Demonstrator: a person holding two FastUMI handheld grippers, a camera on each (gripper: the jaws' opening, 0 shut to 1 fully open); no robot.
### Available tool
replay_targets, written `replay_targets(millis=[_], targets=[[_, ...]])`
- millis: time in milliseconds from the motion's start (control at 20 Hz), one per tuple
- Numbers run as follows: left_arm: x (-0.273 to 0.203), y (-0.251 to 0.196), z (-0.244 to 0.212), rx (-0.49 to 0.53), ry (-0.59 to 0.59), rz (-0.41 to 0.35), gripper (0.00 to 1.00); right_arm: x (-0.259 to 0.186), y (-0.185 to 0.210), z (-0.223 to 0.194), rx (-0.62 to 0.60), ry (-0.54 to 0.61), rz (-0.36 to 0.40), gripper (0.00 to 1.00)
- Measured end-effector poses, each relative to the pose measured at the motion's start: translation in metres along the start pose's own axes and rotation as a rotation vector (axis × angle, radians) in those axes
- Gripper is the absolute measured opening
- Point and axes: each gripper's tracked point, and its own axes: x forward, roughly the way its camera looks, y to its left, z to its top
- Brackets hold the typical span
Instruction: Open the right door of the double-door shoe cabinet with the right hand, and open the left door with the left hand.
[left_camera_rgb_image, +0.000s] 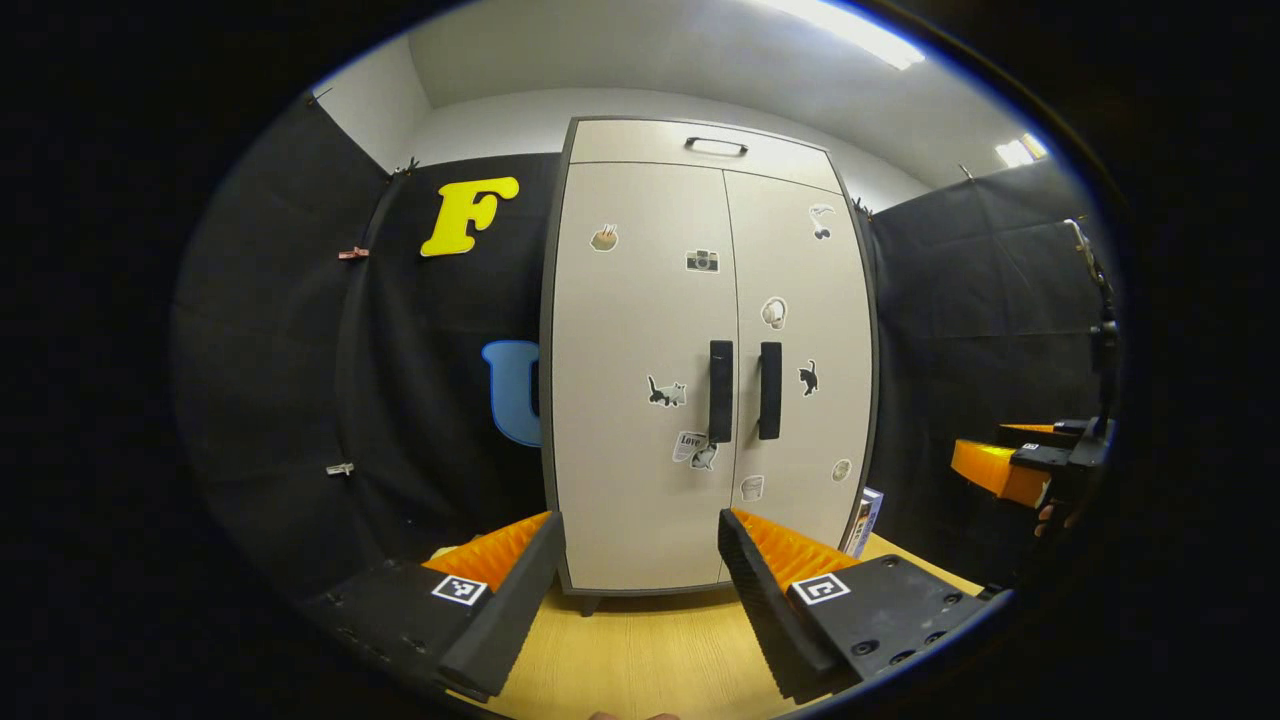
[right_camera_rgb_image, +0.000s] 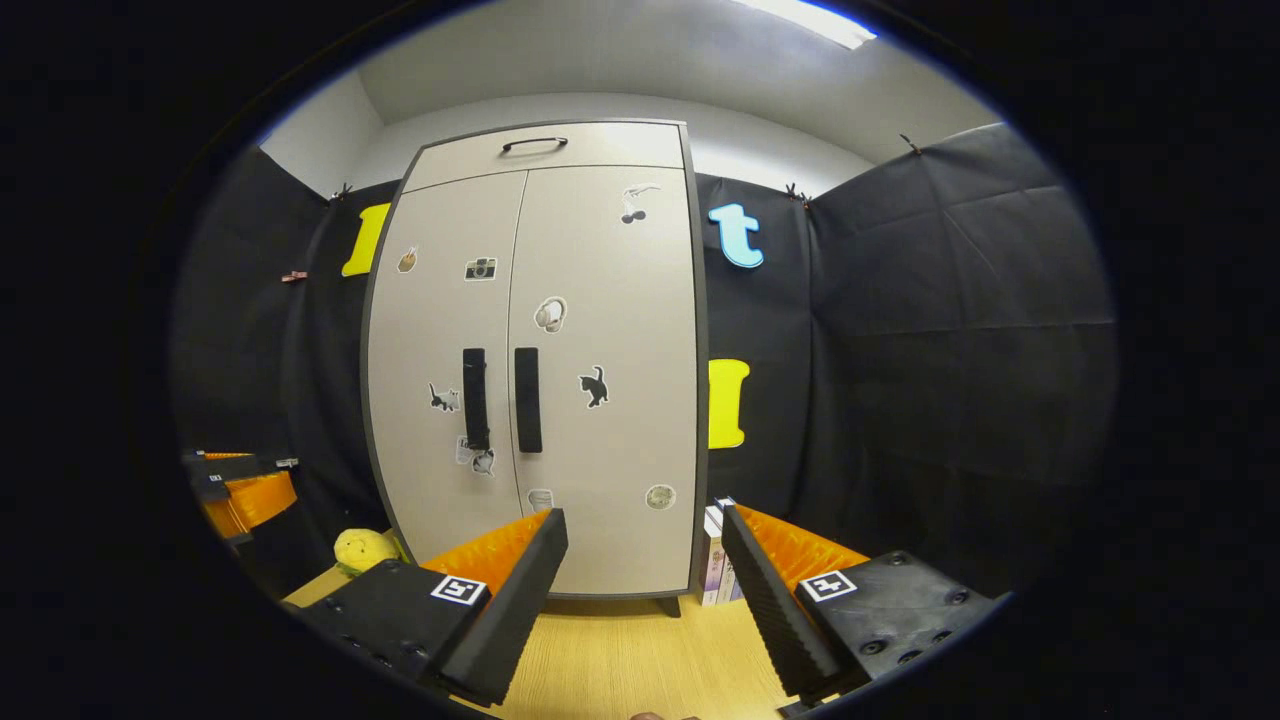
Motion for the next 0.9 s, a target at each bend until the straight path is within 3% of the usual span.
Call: replay_targets(millis=[350, 650, 900], targets=[[0.024, -0.017, 0.016, -0.04, 0.005, 0.088, 0.95, 0.042, -0.009, 0.001, -0.006, 0.014, 0.092, 0.98], [0.04, -0.022, 0.01, 0.015, 0.039, 0.2, 0.95, 0.078, 0.001, 0.007, 0.027, 0.029, 0.191, 0.98], [0.056, -0.032, 0.002, -0.005, 0.047, 0.139, 0.95, 0.097, 0.018, 0.024, -0.002, 0.001, 0.165, 0.97]])
